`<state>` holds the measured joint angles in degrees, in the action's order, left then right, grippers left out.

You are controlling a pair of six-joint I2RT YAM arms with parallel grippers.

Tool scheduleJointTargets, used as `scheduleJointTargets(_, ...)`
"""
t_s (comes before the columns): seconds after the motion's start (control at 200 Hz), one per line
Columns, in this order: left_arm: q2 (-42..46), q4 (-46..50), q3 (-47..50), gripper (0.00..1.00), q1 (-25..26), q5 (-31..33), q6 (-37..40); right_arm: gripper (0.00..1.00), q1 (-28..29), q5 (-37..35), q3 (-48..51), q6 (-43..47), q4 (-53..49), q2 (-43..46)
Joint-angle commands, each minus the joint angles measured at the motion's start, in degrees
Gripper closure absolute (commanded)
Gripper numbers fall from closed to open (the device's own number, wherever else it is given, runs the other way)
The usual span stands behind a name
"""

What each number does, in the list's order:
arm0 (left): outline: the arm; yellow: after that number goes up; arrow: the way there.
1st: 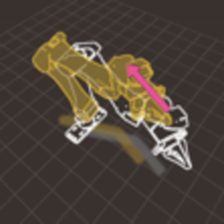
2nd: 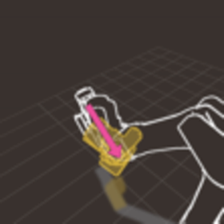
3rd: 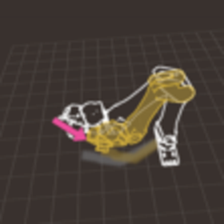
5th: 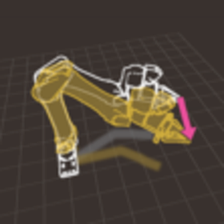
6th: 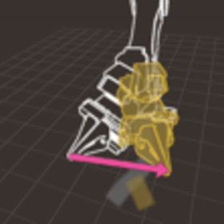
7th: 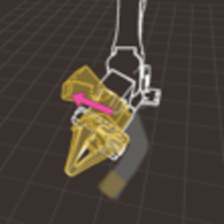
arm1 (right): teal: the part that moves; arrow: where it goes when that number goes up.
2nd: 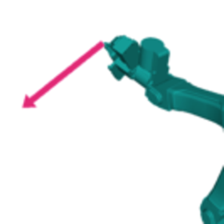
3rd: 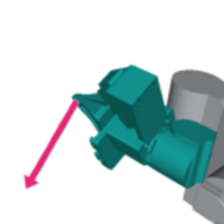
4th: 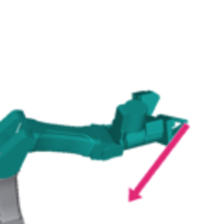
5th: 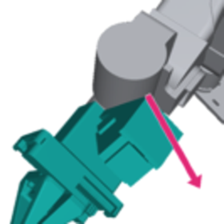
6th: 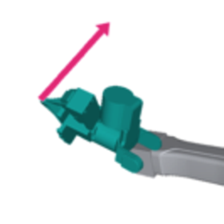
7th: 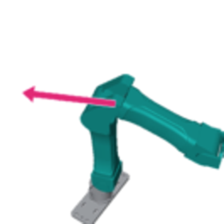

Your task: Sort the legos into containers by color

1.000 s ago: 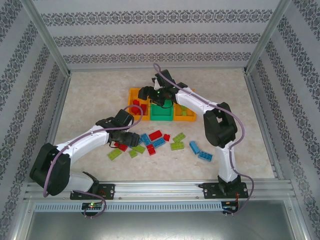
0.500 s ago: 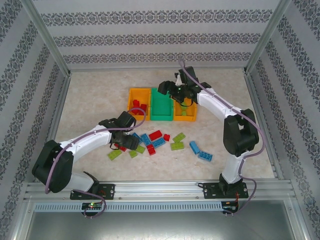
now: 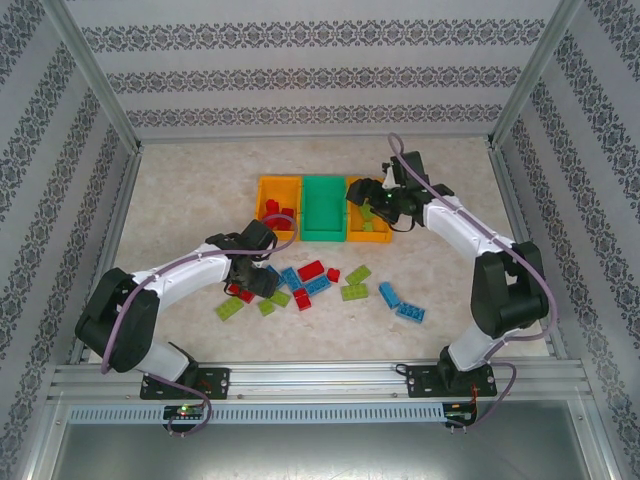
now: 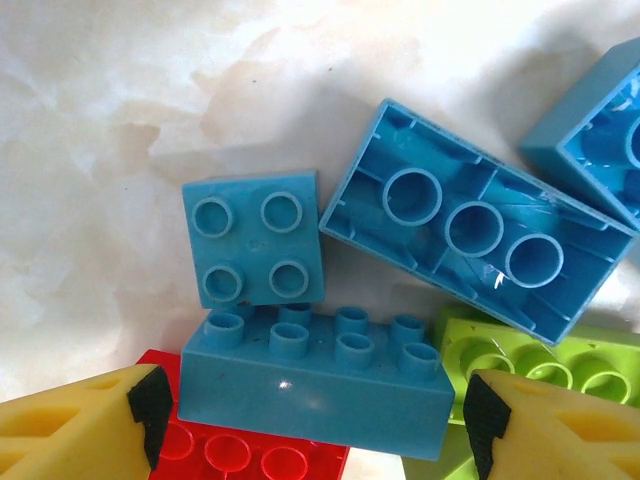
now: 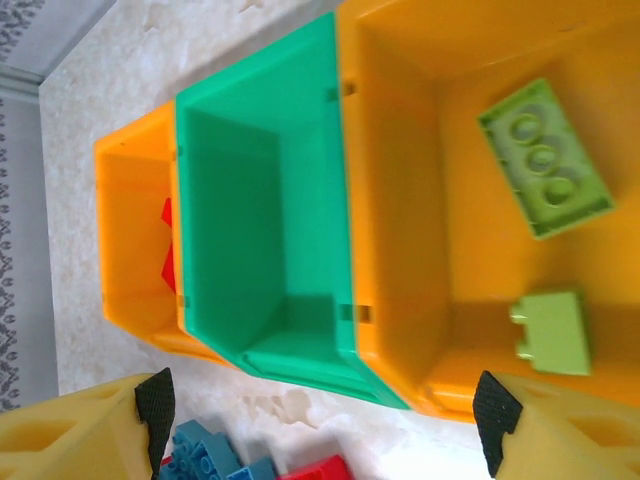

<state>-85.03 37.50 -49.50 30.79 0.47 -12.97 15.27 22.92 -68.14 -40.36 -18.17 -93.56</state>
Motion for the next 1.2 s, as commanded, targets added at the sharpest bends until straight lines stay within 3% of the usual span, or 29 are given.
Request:
scheduleJointTargets(0.0,-0.13,2.67,-1.24,0.22,0.77,0.67,1.38,0.18,-2.00,-1.34,2.66,1.31,0.43,3.89)
scheduleJointTargets(0.654,-3.36,3.02,-2.27,0.25,0.79,0.66,2.17,0.17,-11.59,-1.04,12.36,2.92,-0.63,13.61)
scheduleJointTargets(0.954,-3.02,3.28,-2.63,0.38,0.77,0.87,1.94,0.16,-12.80,-0.81,13.56,2.80,-0.41,14.55)
scheduleJointTargets(1.194,-0.33,6.53,-5.39,0.38,0.78,2.89,0.77,0.16,-13.07,-1.04,13.91,3.55,-0.89,15.05)
